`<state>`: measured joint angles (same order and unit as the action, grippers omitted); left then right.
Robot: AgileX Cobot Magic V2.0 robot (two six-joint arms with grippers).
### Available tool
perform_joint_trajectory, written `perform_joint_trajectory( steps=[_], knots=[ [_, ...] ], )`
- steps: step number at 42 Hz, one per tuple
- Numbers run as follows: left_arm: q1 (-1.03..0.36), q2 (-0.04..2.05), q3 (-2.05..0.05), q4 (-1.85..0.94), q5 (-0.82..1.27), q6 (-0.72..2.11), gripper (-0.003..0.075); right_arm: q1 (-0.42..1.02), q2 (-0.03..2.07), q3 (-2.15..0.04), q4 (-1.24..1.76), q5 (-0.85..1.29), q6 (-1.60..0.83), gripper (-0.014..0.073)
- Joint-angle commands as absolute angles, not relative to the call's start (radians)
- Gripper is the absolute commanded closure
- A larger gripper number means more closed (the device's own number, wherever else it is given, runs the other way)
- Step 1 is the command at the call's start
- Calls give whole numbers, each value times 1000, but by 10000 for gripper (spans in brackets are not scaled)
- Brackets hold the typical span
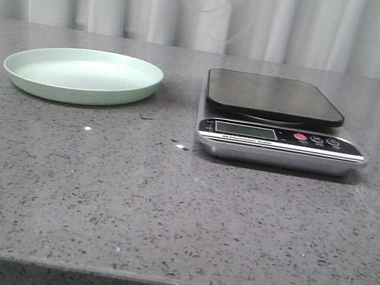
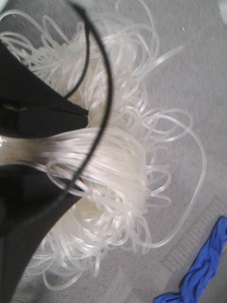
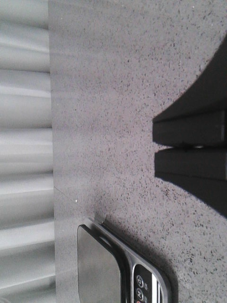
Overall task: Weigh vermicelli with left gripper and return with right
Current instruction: 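Lift the vermicelli with the left gripper and carry it over the scale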
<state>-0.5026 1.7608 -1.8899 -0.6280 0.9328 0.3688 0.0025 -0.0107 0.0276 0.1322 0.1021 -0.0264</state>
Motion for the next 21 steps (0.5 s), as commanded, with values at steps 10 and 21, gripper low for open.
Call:
perform_joint_trajectory(
  steps=[10, 21],
  knots=[
    [-646, 1796, -1929, -479, 809, 369, 575, 1, -27, 20, 119, 28, -29, 442],
    [-653, 1869, -1929, -387, 817, 369, 575, 1, -27, 20, 119, 27, -29, 442]
  ],
)
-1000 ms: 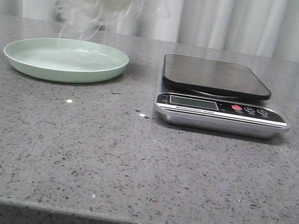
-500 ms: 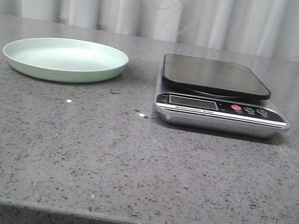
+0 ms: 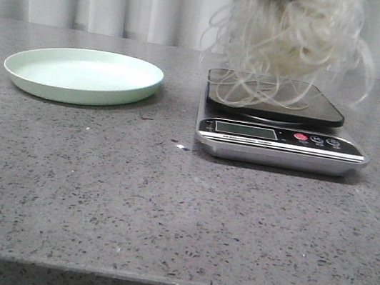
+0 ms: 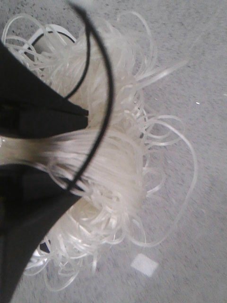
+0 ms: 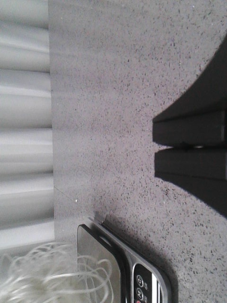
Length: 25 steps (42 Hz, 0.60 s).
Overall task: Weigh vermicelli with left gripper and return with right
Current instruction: 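Lift the vermicelli with the left gripper and carry it over the scale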
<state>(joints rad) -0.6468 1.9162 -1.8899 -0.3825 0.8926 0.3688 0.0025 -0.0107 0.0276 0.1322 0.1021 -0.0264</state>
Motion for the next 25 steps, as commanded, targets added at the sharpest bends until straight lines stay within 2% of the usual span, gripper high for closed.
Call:
perform_joint_trajectory(
  steps=[1, 25],
  knots=[
    [-653, 1871, -1929, -380, 819, 369, 575, 1, -27, 20, 119, 27, -29, 442],
    [-653, 1910, -1929, -328, 890, 369, 566, 1, -27, 20, 119, 27, -29, 442]
  ],
)
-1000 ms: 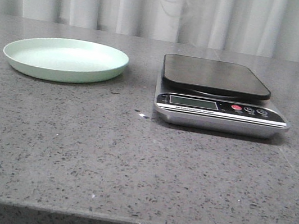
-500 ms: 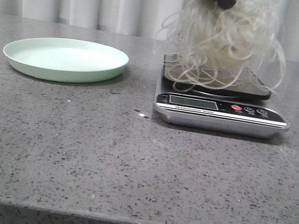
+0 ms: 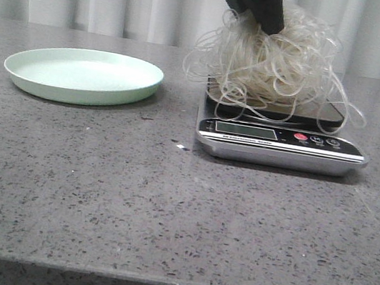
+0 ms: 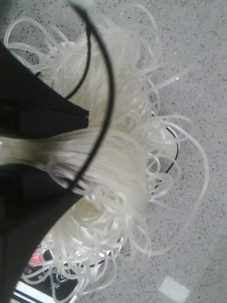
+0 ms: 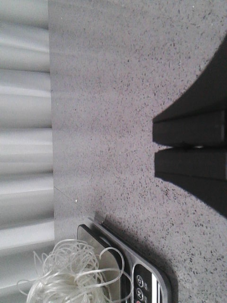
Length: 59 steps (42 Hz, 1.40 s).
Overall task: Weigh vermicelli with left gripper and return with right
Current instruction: 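Lift the vermicelli with the left gripper and carry it over the scale, then lower the vermicelli onto the scale and open the left gripper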
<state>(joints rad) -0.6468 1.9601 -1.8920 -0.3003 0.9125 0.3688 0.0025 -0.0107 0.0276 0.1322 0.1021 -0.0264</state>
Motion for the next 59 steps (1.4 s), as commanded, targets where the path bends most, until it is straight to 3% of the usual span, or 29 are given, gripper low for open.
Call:
perform_joint_trajectory(
  steps=[1, 5, 24, 32, 45, 59],
  knots=[
    [-653, 1910, -1929, -328, 890, 369, 562, 1, -27, 20, 119, 27, -29, 442],
    [-653, 1910, -1929, -328, 897, 367, 528, 1, -27, 20, 119, 27, -29, 442],
    [-653, 1908, -1984, -328, 988, 314, 227, 1, -27, 20, 119, 27, -29, 442],
    [-653, 1908, -2056, -328, 1063, 314, 153, 1, -27, 20, 119, 27, -29, 442],
    [-653, 1900, -2173, -266, 1262, 296, 166, 1, -27, 20, 119, 18, -29, 442],
    [-645, 1756, -2149, -42, 1262, 175, 341, 1, -27, 20, 119, 18, -29, 442]
  ],
)
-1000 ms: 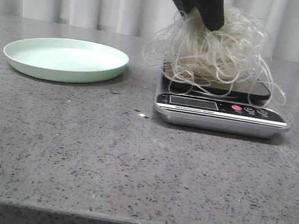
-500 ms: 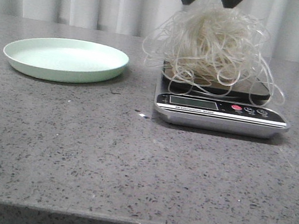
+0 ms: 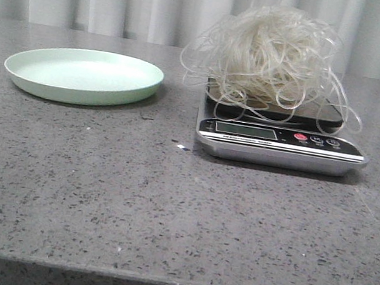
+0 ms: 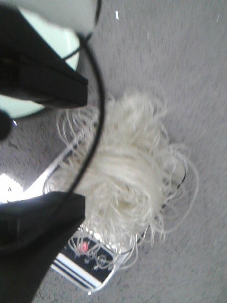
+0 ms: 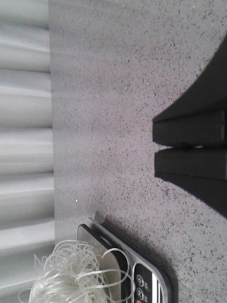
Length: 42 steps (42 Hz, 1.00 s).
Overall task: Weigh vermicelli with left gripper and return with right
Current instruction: 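Lower the vermicelli onto the scale and open the left gripper, then withdraw the left gripper and move the right gripper above the scale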
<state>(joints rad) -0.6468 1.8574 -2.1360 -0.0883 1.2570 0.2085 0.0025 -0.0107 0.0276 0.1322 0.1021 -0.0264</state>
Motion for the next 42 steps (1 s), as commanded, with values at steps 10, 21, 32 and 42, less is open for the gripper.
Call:
perform_joint_trajectory(
  steps=[10, 21, 32, 42],
  knots=[
    [-591, 1583, -1959, -31, 1237, 150, 449, 1, -27, 20, 119, 18, -29, 442],
    [-502, 1292, -1543, -31, 1009, 125, 503, 1, -27, 20, 119, 18, -29, 442],
    [-380, 948, -1106, -28, 723, 125, 503, 1, -27, 20, 119, 18, -29, 442],
    [-293, 663, -777, 0, 524, 125, 584, 1, -27, 20, 121, 17, -29, 442]
  ],
)
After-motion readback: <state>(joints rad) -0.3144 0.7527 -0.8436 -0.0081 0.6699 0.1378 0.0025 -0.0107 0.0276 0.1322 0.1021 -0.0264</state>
